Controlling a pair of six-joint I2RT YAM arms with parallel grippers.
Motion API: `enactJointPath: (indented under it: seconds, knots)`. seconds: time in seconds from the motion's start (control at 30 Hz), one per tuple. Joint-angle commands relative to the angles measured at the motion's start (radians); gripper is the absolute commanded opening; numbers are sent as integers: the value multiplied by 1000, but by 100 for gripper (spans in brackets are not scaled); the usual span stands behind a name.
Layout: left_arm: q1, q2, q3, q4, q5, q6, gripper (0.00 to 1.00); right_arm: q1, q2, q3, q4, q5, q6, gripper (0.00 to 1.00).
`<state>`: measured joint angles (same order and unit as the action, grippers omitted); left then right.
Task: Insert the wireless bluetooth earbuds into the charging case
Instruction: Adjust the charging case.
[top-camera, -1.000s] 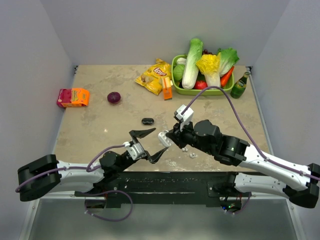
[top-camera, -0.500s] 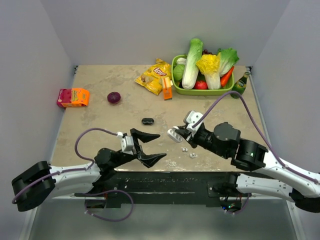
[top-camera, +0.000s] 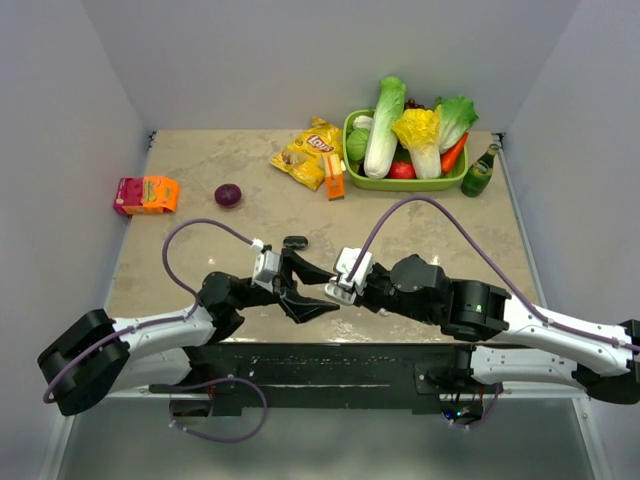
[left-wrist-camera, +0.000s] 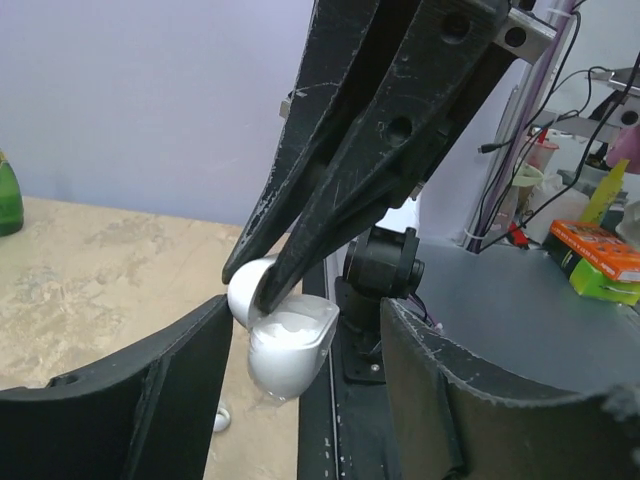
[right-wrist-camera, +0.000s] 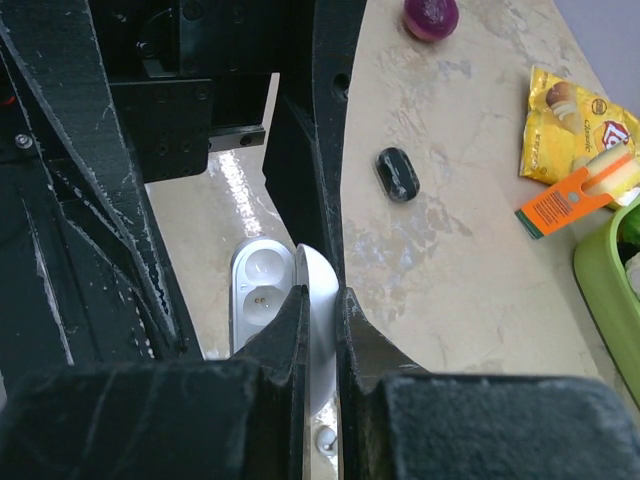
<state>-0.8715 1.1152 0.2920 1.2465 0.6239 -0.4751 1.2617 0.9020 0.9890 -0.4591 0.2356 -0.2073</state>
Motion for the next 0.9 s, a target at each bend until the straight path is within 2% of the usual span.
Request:
enactJointPath:
  seconds: [0.0, 0.17, 0.37, 0.6, 0.87]
  knots:
    - [3, 15, 50, -16, 79, 42, 64, 4, -5, 20, 22, 13, -6, 0]
    - [3, 18, 56, -93, 68, 79, 65, 4, -2, 20, 39, -4, 11, 0]
    - [0, 41, 55, -98, 62, 86, 65, 4, 3, 30, 43, -15, 16, 0]
    - [0, 38, 56, -61, 69, 82, 44, 4, 5, 22, 50, -16, 19, 0]
    - [0, 41, 55, -41, 71, 69, 51, 4, 15, 20, 53, -19, 20, 0]
